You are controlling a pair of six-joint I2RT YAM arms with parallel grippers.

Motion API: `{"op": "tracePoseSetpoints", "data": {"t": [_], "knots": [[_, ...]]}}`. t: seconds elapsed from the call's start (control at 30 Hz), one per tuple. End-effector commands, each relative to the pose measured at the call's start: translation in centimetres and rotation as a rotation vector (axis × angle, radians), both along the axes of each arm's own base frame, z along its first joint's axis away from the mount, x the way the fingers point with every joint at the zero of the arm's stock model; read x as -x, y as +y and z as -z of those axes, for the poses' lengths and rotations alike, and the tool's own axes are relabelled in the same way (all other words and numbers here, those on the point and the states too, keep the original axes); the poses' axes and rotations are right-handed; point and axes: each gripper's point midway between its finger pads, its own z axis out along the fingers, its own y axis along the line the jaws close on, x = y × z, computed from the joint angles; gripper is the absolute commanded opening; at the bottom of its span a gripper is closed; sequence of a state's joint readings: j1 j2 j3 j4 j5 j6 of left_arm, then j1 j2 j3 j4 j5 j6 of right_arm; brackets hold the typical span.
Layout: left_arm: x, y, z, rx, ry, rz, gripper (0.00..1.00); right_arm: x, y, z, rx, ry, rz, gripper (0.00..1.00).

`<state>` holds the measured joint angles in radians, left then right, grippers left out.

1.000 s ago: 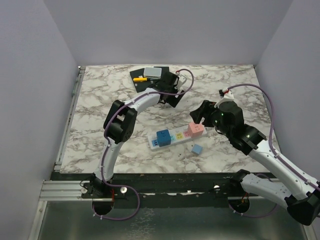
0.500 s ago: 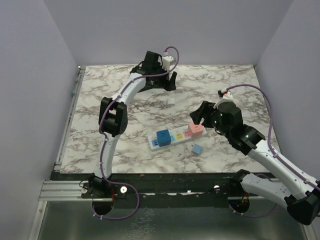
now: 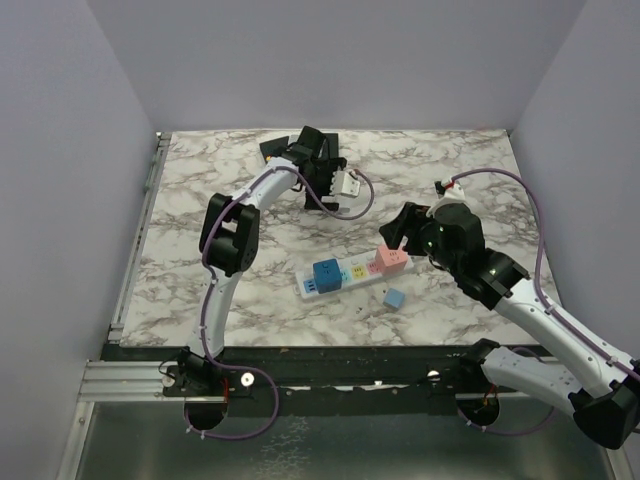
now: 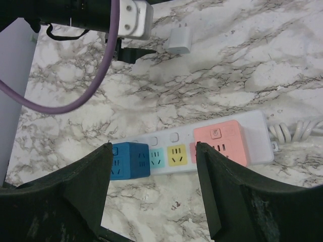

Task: Insert the plug

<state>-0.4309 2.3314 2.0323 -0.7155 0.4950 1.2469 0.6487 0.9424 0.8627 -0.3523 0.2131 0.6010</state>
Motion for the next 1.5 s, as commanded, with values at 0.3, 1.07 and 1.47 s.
{"op": "tracePoseSetpoints", "data": {"t": [0.3,1.07,1.47], "knots": [[-2.0,-3.4,1.9,-0.171,-0.272,0.374,0.91,0.0,-0.2,0.0,0.006,-0.001,0.004,0.72],[5.4,-6.6,4.6,-0.176,-0.049,0.554,0.91,0.6,-1.0,-0.5,0.0,-0.014,0.007,0.72],[5.9,-2.8,7.1,-0.297,0.035,0.611,0.89,0.9,-1.2,-1.3,0.007,-0.019,-0.003,0.7]]}}
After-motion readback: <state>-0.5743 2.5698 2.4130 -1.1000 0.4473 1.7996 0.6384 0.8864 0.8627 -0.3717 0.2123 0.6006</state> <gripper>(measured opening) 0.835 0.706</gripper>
